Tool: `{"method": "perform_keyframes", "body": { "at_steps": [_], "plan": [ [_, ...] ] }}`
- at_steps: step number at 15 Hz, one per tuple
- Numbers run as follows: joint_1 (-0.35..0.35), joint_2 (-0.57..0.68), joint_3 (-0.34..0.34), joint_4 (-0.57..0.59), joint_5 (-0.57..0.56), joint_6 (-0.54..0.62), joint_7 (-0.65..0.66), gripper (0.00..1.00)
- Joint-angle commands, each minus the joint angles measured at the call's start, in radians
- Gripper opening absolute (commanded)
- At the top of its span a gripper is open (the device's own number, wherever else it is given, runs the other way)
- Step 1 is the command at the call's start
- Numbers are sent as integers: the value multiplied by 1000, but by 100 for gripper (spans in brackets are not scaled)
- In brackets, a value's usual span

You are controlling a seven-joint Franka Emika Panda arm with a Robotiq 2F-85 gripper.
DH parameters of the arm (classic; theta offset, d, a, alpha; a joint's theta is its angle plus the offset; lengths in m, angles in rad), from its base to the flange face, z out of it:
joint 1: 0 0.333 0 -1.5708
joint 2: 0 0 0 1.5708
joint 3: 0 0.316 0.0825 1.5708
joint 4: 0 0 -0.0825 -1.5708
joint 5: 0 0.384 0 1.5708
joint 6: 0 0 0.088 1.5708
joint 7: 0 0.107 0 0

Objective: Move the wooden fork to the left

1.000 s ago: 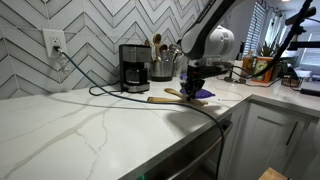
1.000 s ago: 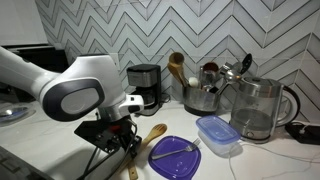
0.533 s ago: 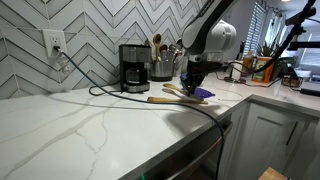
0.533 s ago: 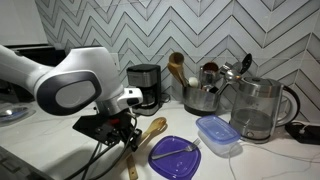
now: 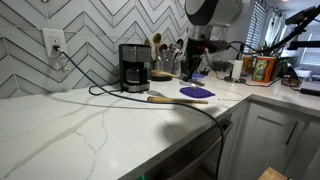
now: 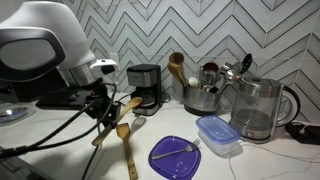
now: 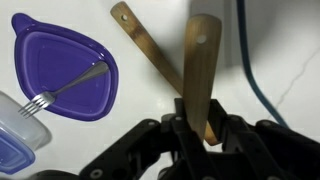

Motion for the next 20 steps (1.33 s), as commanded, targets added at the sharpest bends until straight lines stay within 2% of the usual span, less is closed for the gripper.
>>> {"method": "perform_keyframes", "body": {
  "at_steps": [1,5,12,16,17,20],
  "plan": [
    [56,-169,-8,-52,-1,-151,-102,7],
    [146,-245,-10,-46,9,-250,-227,7],
    [302,-235,86,-47,17,-156,-306,7],
    [400,-184,122,-25,88,-58,-288,7],
    [360,-207,126,-23,47,-110,-275,29],
    [390,-186,134,-21,70,-74,-275,29]
  ]
}}
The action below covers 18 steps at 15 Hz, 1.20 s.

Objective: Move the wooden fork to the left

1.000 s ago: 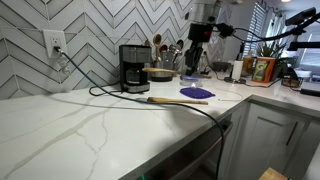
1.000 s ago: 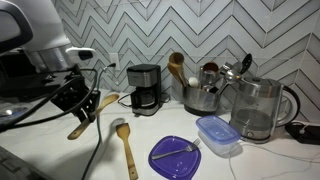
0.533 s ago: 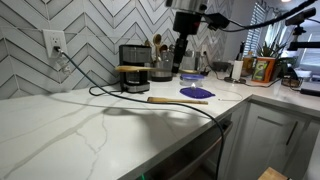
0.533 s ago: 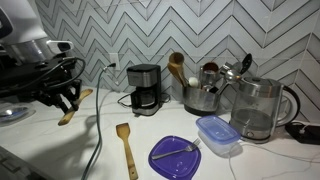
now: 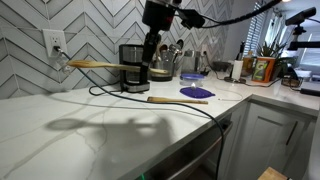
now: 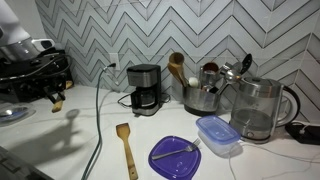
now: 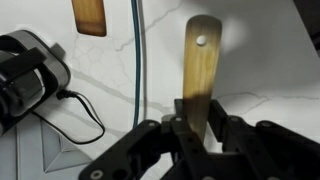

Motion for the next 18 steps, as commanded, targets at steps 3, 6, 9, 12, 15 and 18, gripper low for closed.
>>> {"method": "perform_keyframes", "body": {
  "at_steps": [3,6,9,12,15,18],
  "plan": [
    [-5,4,3,5,5,-3,-3,29],
    [-5,4,2,5,5,-3,-3,7],
    [53,85,16,55,32,17,-52,7],
    [103,168,47,108,56,34,-85,7],
    [128,264,87,159,81,82,-96,7],
    [123,371,132,209,74,135,-88,7]
  ]
}}
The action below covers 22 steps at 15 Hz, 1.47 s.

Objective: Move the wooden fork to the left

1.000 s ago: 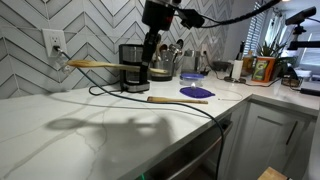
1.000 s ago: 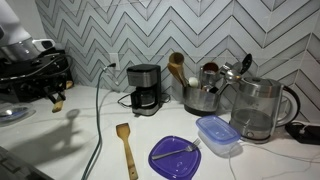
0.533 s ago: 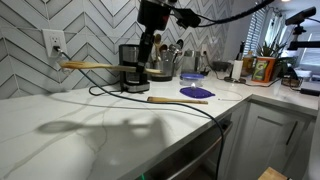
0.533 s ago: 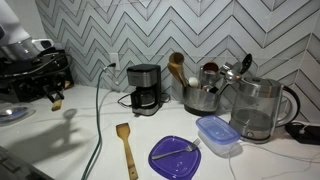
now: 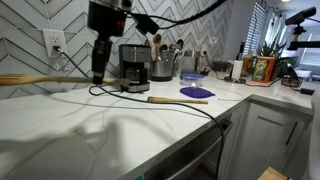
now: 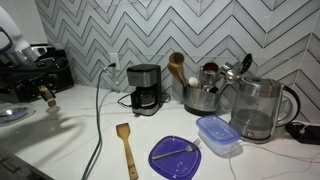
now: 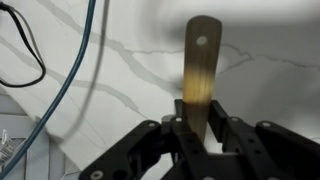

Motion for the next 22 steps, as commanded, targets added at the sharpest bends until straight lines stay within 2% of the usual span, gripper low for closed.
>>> {"method": "perform_keyframes", "body": {
  "at_steps": [1,5,11,19,20,22],
  "plan": [
    [-10,148,44,77,18,61,-28,7],
    [-30,286,82,136,15,127,-35,7],
    [-87,455,135,219,-23,139,-53,7],
    [-143,556,180,297,-105,126,-105,7],
    [-146,561,182,301,-124,119,-106,48],
    [-153,563,184,305,-151,116,-113,61]
  ]
}}
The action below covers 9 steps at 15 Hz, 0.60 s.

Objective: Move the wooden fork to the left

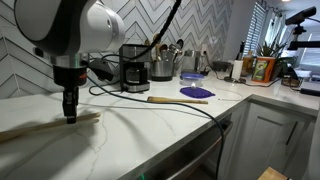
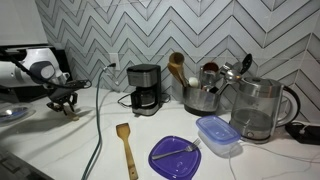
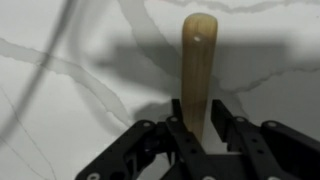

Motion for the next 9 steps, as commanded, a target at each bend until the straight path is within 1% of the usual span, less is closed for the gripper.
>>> {"method": "perform_keyframes", "body": {
  "at_steps": [1,3,4,5,7,9],
  "plan": [
    [-31,8,25,16,-58,-20,-33,68],
    [-38,-17,32,10,-57,-27,-65,83],
    [-47,-44,48,1,-3,-42,-120,90],
    [-55,-72,64,-5,64,-68,-165,99],
    [-56,-145,78,-21,155,-134,-215,100],
    [-46,-247,67,-50,183,-218,-185,100]
  ]
}}
